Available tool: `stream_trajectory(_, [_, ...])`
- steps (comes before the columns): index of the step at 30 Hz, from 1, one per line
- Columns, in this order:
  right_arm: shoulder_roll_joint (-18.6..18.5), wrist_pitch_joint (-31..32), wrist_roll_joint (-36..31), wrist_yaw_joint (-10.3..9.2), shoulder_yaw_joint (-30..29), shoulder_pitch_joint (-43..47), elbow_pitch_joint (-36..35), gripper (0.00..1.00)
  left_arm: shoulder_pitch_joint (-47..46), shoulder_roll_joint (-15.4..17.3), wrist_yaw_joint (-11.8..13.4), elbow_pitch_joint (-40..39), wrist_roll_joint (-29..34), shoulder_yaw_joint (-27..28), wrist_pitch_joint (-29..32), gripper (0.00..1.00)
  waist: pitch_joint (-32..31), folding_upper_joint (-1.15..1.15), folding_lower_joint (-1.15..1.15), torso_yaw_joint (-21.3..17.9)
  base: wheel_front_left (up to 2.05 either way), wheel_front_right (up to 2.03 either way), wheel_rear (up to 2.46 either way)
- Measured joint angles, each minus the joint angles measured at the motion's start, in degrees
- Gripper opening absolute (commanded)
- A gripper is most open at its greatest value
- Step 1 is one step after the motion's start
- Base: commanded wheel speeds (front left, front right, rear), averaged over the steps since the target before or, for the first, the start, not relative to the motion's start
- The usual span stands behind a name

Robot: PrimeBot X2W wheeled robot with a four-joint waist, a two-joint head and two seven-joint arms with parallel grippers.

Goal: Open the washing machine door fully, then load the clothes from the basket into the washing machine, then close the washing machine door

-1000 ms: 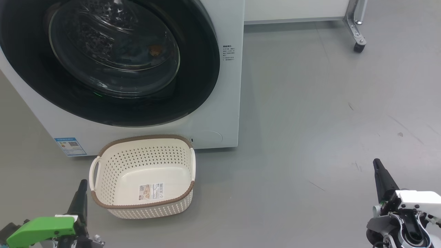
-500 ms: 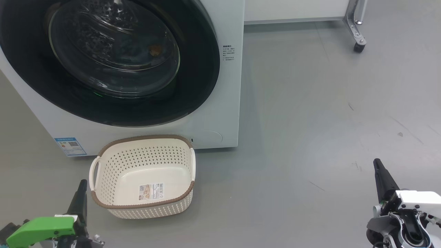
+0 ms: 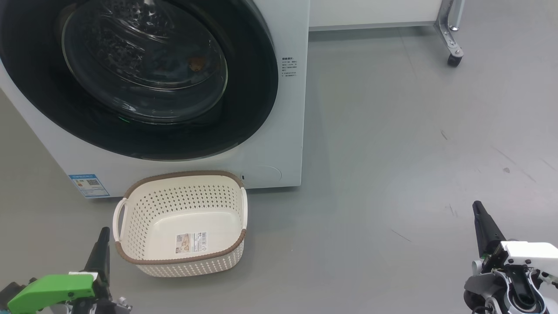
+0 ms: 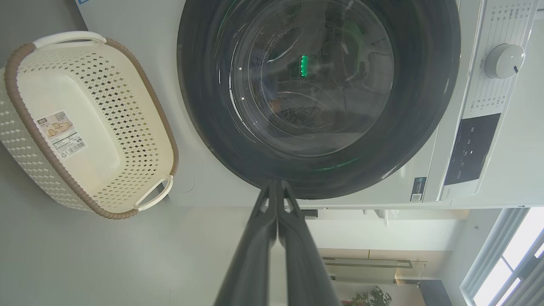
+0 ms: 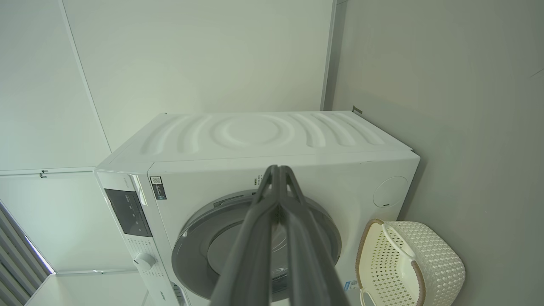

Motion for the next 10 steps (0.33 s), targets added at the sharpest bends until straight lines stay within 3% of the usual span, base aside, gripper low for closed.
stream_trajectory(10, [0.0,0.0,0.0,0.00,0.0,0.0,0.0,0.00,0.0,0.0,0.0,0.0,0.0,0.1,0.0,0.00,0.0,0.00,0.00,0.0,0.00,0.00,0.00])
